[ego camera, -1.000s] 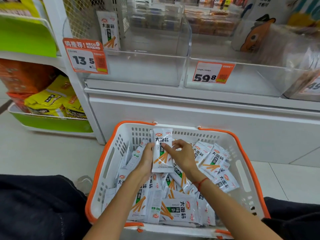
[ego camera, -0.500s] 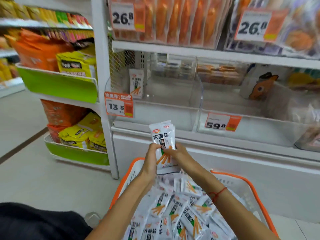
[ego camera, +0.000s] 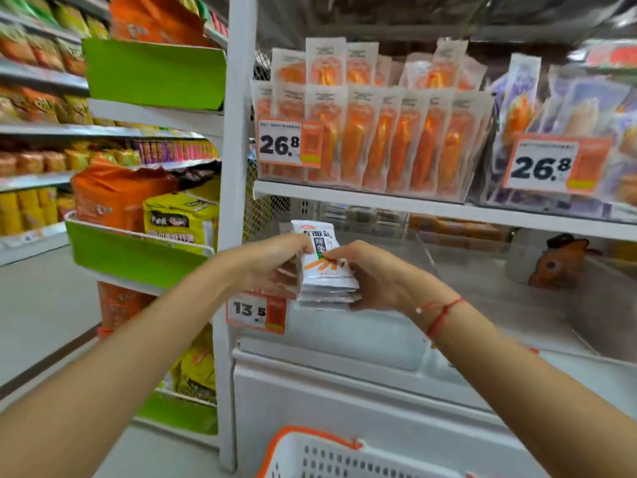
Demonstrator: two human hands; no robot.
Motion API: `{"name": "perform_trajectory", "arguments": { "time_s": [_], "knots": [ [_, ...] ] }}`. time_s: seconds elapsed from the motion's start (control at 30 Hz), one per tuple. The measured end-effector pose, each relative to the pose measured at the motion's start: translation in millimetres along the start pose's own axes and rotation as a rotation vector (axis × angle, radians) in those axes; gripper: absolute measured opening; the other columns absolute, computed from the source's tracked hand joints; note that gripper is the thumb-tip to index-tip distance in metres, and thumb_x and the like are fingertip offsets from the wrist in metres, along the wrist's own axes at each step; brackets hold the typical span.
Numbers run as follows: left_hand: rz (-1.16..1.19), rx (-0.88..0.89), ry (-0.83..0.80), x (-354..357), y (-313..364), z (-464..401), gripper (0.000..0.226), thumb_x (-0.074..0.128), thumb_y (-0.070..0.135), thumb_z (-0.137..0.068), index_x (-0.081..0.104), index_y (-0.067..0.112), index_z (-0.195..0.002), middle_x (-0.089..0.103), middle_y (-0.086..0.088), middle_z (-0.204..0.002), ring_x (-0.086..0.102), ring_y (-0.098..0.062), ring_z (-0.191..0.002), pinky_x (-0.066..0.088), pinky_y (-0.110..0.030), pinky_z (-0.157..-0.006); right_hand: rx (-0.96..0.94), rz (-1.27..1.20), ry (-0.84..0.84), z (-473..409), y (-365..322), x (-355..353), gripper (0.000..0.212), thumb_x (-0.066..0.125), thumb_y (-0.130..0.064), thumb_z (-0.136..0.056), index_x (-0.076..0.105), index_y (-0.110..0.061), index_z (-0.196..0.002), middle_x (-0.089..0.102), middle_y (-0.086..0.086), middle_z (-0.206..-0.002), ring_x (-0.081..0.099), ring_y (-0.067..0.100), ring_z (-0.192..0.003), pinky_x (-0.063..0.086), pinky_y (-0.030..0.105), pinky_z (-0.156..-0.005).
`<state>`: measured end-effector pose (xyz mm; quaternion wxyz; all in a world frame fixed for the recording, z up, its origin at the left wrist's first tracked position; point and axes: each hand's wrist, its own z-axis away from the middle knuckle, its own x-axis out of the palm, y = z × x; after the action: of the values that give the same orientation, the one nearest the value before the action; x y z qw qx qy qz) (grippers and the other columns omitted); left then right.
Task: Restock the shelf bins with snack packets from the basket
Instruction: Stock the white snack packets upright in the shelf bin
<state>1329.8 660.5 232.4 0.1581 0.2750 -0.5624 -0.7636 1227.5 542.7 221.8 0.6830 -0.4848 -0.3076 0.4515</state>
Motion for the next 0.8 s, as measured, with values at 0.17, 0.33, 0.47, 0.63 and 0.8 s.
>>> {"name": "perform_trajectory", "arguments": {
  "time_s": [0.17, 0.33, 0.47, 0.63, 0.8],
  "knots": [
    [-0.148, -0.086, 0.051, -23.2, 14.2, -54.7, 0.012, 0.045, 0.013, -0.095, 0.052, 0.007, -0.103, 0.062, -0.010, -0.082, 0.059, -0.020, -0.072, 0.053, -0.033, -0.068, 0.056, 0.074, 0.076, -63.5, -15.2, -7.1, 0.012, 0.057, -0.024, -0.089, 0.056, -0.014, -0.082, 0.057, 0.003, -0.077, 0.051, 0.014, -0.061, 0.039, 0.022, -0.052],
    [-0.269, -0.124, 0.182, -22.6, -10.1, -123.9, 0.029, 0.042, 0.003, -0.096, 0.046, 0.003, -0.125, 0.054, -0.017, -0.127, 0.055, -0.027, -0.103, 0.044, -0.039, -0.096, -0.174, 0.259, 0.295, -138.2, 1.3, -7.2, 0.027, 0.065, -0.012, -0.087, 0.058, -0.001, -0.111, 0.063, 0.004, -0.070, 0.055, 0.009, -0.055, 0.044, 0.019, -0.045],
    [-0.187, -0.153, 0.281, -26.4, -31.0, -164.5, 0.025, 0.038, 0.000, -0.097, 0.050, 0.002, -0.119, 0.053, -0.019, -0.124, 0.055, -0.028, -0.102, 0.048, -0.033, -0.080, -0.235, 0.387, 0.307, -185.2, 9.4, 0.7, 0.005, 0.066, -0.010, -0.086, 0.065, -0.005, -0.086, 0.067, 0.013, -0.086, 0.060, 0.018, -0.069, 0.050, 0.029, -0.063],
    [-0.128, -0.125, 0.347, -34.5, -44.9, -195.4, 0.036, 0.041, 0.002, -0.099, 0.042, -0.001, -0.134, 0.044, -0.020, -0.140, 0.043, -0.034, -0.127, 0.043, -0.040, -0.096, -0.295, 0.690, 0.395, -228.5, 11.9, 2.5, 0.037, 0.073, -0.030, -0.080, 0.069, -0.009, -0.110, 0.068, 0.011, -0.113, 0.065, 0.024, -0.103, 0.049, 0.025, -0.077],
    [-0.334, -0.164, 0.321, -45.3, -41.9, -209.8, 0.038, 0.039, 0.001, -0.098, 0.040, 0.000, -0.136, 0.040, -0.017, -0.143, 0.040, -0.029, -0.130, 0.043, -0.034, -0.098, -0.256, 0.634, 0.430, -252.1, 11.4, 3.9, 0.039, 0.073, -0.028, -0.080, 0.064, -0.006, -0.111, 0.067, 0.012, -0.112, 0.066, 0.029, -0.100, 0.054, 0.033, -0.086]
  ]
}}
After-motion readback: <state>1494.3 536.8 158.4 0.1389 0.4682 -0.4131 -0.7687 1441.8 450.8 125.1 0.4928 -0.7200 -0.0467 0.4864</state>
